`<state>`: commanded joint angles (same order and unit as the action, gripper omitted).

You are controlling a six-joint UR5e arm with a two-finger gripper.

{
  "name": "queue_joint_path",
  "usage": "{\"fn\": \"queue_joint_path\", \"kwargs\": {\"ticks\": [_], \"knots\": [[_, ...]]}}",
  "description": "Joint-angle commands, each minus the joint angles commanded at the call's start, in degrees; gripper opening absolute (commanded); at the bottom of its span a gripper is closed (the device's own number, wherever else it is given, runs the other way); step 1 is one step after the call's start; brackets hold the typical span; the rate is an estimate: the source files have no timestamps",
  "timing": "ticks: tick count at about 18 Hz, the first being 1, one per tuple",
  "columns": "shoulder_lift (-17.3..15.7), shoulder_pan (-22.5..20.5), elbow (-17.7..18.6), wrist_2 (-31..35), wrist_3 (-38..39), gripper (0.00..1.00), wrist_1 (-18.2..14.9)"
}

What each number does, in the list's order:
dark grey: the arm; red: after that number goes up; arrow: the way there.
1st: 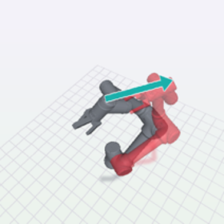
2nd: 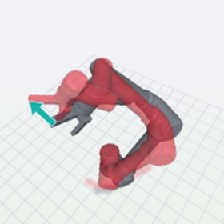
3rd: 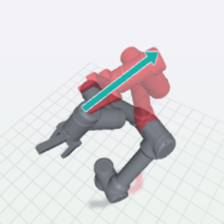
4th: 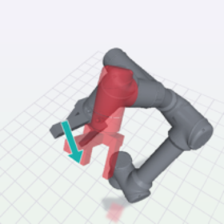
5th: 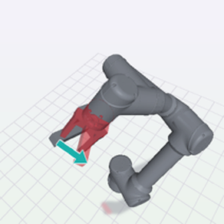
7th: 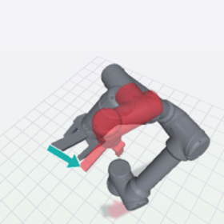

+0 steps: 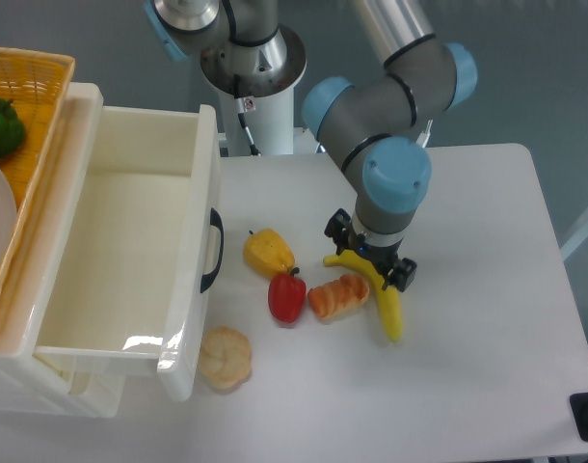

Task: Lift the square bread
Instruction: 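Lower the open gripper over the bread roll, then close the gripper around the bread roll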

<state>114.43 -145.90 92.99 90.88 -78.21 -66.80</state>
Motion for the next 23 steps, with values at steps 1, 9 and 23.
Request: {"fn": "queue_joint_path", "kwargs": {"ticks": [1, 9, 23], "knots": [[0.7, 0.52, 0.0, 0.0, -0.44, 1.0, 0.79], [3.26, 1.76, 0.97, -0.09, -0.54, 1.0, 2.46], [3.26, 3.08, 4.66, -0.53, 0.17, 1.0, 6.68]]}}
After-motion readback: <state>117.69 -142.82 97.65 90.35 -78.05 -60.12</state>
